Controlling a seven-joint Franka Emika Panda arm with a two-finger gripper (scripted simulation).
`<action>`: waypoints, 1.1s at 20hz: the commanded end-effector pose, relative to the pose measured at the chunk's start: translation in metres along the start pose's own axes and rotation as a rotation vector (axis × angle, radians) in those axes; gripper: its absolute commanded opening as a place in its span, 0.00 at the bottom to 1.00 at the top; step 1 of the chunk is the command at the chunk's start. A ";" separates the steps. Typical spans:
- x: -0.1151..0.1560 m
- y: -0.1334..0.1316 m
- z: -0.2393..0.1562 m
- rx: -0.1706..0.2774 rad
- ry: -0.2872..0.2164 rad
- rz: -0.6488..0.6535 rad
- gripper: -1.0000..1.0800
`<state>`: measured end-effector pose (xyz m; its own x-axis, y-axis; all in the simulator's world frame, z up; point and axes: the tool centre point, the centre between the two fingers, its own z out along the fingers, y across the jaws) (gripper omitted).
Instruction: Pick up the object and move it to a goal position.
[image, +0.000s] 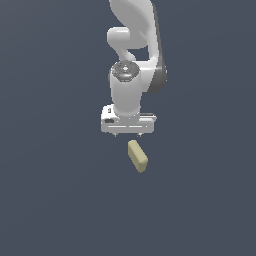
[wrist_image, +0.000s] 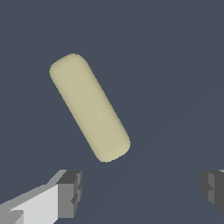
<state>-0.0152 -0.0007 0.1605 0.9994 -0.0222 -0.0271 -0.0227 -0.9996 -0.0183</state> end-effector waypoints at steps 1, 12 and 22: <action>0.000 0.000 0.000 0.000 0.000 0.000 0.96; -0.002 -0.002 0.002 -0.026 -0.022 -0.046 0.96; 0.003 -0.006 0.003 -0.026 -0.018 -0.092 0.96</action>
<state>-0.0138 0.0043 0.1580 0.9975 0.0544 -0.0459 0.0547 -0.9985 0.0047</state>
